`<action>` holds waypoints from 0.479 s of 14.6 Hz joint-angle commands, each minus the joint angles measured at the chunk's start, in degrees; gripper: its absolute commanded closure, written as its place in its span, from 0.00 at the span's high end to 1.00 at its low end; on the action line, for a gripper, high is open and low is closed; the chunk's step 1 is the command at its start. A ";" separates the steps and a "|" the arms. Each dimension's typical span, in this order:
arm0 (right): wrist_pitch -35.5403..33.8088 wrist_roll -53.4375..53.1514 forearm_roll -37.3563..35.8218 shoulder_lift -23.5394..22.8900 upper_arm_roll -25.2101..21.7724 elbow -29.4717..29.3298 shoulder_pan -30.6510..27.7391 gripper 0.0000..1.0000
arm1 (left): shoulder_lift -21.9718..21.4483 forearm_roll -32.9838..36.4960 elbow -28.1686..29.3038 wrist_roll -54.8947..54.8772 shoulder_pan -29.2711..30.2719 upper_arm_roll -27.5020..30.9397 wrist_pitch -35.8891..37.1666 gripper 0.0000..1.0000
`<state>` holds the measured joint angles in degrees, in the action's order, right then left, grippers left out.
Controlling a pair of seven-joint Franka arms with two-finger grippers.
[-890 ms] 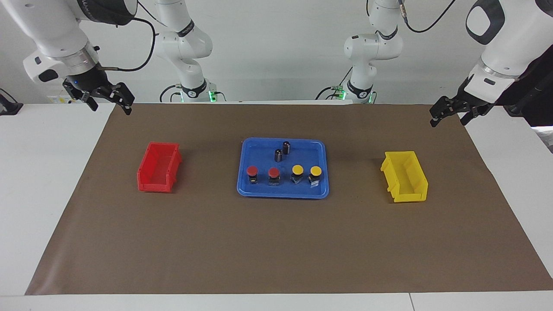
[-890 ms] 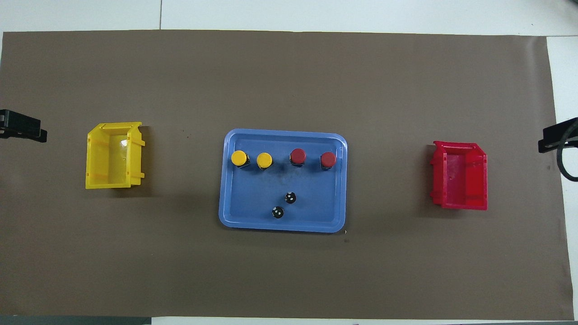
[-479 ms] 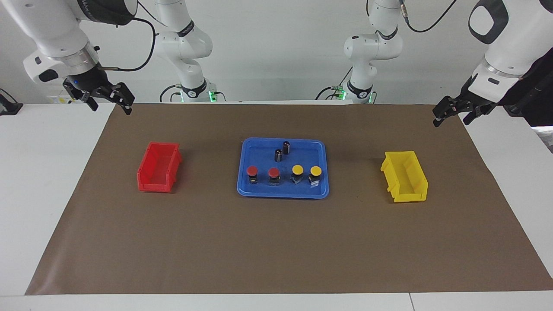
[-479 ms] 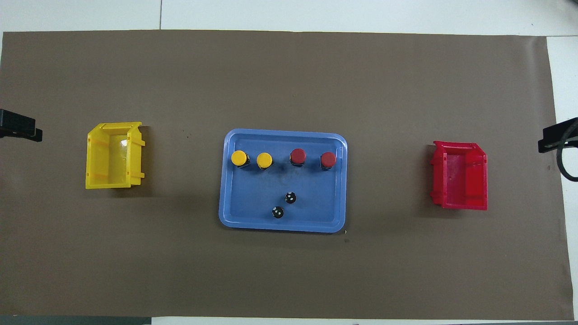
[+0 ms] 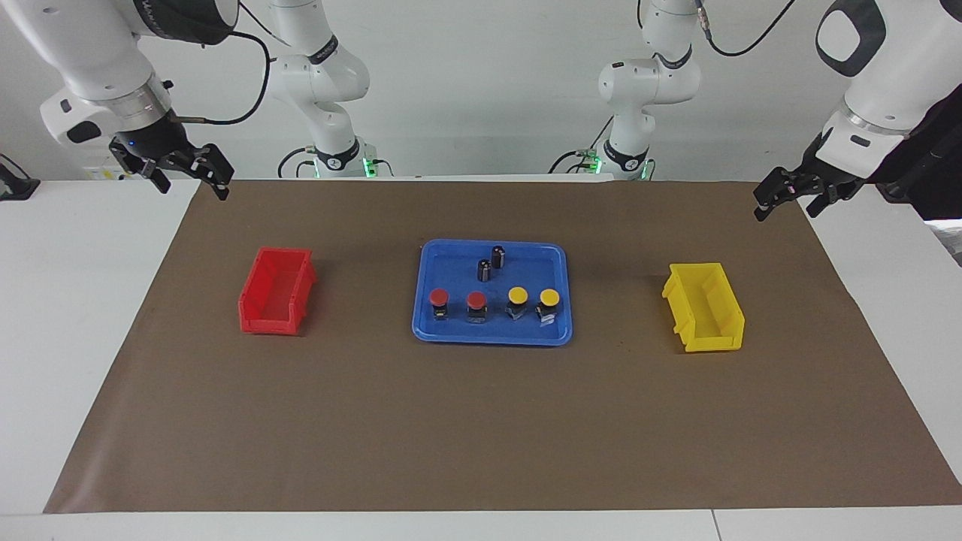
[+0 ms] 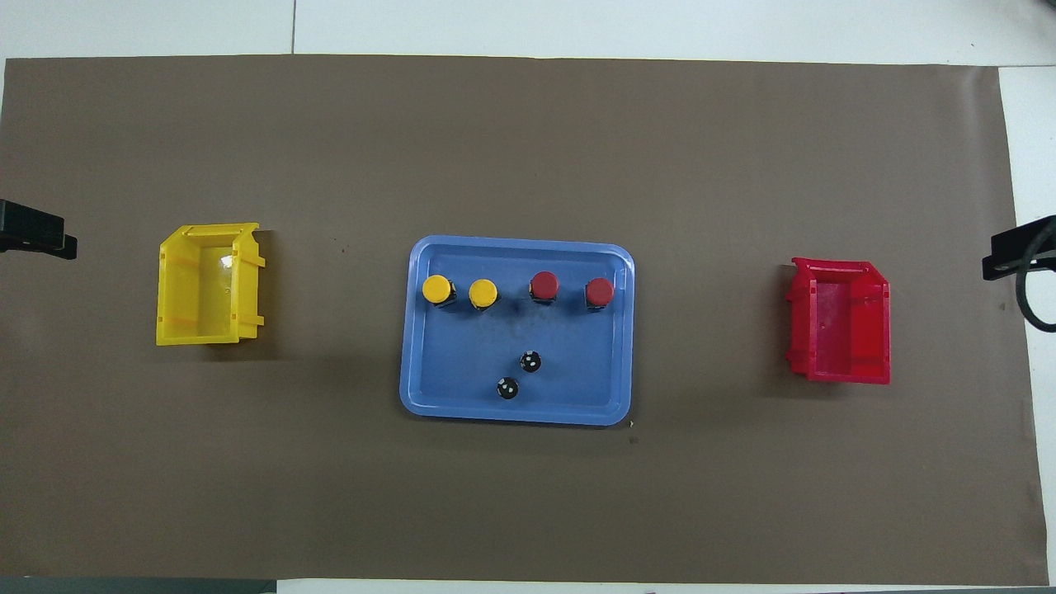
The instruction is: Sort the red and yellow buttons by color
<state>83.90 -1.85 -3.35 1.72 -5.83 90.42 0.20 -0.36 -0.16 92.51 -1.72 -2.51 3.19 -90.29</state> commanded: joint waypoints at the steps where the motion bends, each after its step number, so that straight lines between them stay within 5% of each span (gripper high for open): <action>1: 4.05 0.00 1.50 0.83 0.82 1.34 0.15 1.00 | -1.57 0.07 2.15 0.75 0.31 -0.11 -1.11 1.00; 7: 6.18 -14.28 4.85 -5.74 1.70 -6.29 12.96 1.00 | -2.45 0.07 4.08 2.24 -0.39 -0.37 -2.61 1.00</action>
<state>90.19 -9.61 1.11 0.01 -4.54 88.53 8.86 -0.66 -0.16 93.75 -0.87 -2.63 2.87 -91.42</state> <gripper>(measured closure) 0.000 0.000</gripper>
